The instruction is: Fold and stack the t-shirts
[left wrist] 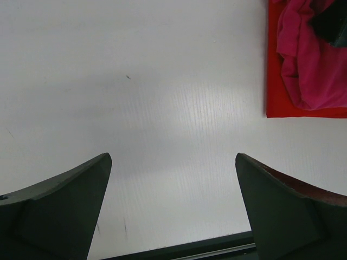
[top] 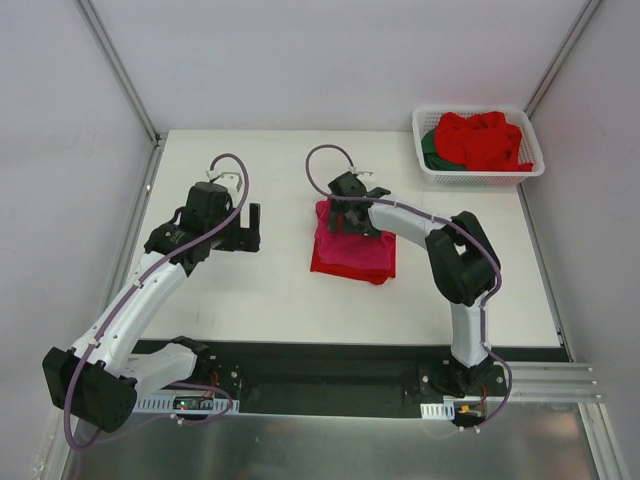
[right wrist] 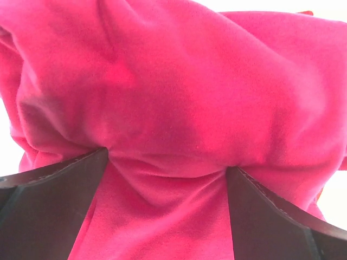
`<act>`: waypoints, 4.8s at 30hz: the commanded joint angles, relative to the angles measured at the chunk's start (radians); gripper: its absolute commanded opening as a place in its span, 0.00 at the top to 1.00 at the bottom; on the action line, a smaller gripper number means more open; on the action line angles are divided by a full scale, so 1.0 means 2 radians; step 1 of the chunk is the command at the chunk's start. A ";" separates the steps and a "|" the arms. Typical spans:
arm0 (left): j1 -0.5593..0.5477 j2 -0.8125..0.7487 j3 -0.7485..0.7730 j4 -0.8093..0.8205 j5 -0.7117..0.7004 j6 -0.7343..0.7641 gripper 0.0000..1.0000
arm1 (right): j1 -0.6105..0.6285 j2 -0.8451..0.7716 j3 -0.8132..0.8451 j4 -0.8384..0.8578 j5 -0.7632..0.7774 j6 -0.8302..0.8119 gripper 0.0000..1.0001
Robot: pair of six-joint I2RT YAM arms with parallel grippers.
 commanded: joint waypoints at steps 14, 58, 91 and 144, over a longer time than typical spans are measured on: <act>-0.001 -0.006 0.001 0.006 0.009 0.005 0.01 | -0.054 -0.090 -0.089 -0.088 -0.056 -0.112 0.04; -0.003 -0.006 -0.004 0.015 0.030 0.003 0.01 | -0.263 -0.293 -0.300 -0.162 -0.008 -0.150 0.04; -0.003 -0.001 -0.009 0.017 0.044 0.003 0.01 | -0.154 -0.298 -0.234 0.013 -0.057 -0.155 0.10; -0.157 0.298 0.250 0.010 0.146 -0.066 0.01 | -0.046 -0.659 -0.243 -0.261 0.066 -0.083 0.04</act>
